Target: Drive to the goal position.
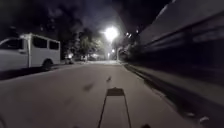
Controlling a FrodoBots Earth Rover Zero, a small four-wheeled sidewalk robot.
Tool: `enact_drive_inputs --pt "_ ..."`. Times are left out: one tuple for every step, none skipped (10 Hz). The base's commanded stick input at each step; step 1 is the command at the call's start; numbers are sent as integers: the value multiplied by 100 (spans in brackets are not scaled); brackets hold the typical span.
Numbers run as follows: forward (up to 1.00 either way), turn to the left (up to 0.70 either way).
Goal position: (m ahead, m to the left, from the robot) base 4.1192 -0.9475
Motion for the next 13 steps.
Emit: enact_drive_inputs --pt "50 0" --pt "50 0" --pt "50 0" --pt "50 0" --pt "50 0" --pt "50 0" --pt "50 0" --pt "50 0" --pt "50 0" --pt "50 0" --pt "50 0" --pt "50 0" --pt "50 0"
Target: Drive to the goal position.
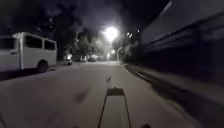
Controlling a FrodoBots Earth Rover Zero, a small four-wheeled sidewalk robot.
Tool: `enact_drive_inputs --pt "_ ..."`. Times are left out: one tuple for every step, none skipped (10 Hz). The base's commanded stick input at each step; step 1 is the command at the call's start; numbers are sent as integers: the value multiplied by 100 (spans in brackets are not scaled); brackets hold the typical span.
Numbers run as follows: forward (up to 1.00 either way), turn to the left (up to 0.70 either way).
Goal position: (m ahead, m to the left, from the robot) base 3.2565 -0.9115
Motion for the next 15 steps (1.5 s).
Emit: enact_drive_inputs --pt "50 0" --pt "50 0" --pt "50 0" --pt "50 0" --pt "50 0" --pt "50 0" --pt "50 0" --pt "50 0" --pt "50 0" --pt "50 0" --pt "50 0" --pt "50 0" --pt "50 0" --pt "50 0" --pt "50 0"
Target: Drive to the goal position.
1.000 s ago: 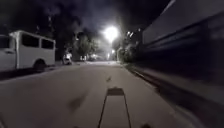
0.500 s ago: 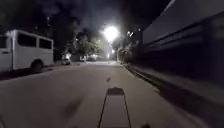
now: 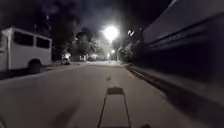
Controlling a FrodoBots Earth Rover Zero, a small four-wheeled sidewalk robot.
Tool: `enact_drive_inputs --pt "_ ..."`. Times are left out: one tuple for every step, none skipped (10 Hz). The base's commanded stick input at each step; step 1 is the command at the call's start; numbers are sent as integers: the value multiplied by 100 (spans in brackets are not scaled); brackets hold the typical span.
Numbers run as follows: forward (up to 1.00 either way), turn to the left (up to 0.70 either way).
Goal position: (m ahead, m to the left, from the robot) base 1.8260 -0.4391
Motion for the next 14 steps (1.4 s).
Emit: enact_drive_inputs --pt "50 0" --pt "50 0" --pt "50 0" --pt "50 0" --pt "50 0" --pt "50 0" --pt "50 0" --pt "50 0" --pt "50 0" --pt "50 0" --pt "50 0" --pt "50 0" --pt "50 0" --pt "50 0"
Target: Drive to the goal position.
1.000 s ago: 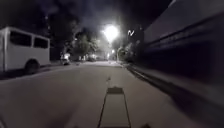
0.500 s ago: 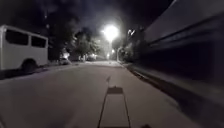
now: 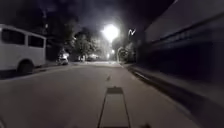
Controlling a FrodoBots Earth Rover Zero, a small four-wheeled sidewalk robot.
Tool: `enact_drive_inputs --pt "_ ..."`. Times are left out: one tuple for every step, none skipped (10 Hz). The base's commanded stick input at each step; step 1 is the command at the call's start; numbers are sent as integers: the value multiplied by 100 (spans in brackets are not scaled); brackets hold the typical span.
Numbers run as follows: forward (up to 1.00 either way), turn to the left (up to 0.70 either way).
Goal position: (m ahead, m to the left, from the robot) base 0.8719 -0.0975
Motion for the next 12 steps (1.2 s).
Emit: enact_drive_inputs --pt "50 0" --pt "50 0" --pt "50 0" --pt "50 0" --pt "50 0" --pt "50 0" --pt "50 0" --pt "50 0" --pt "50 0" --pt "50 0" --pt "50 0" --pt "50 0"
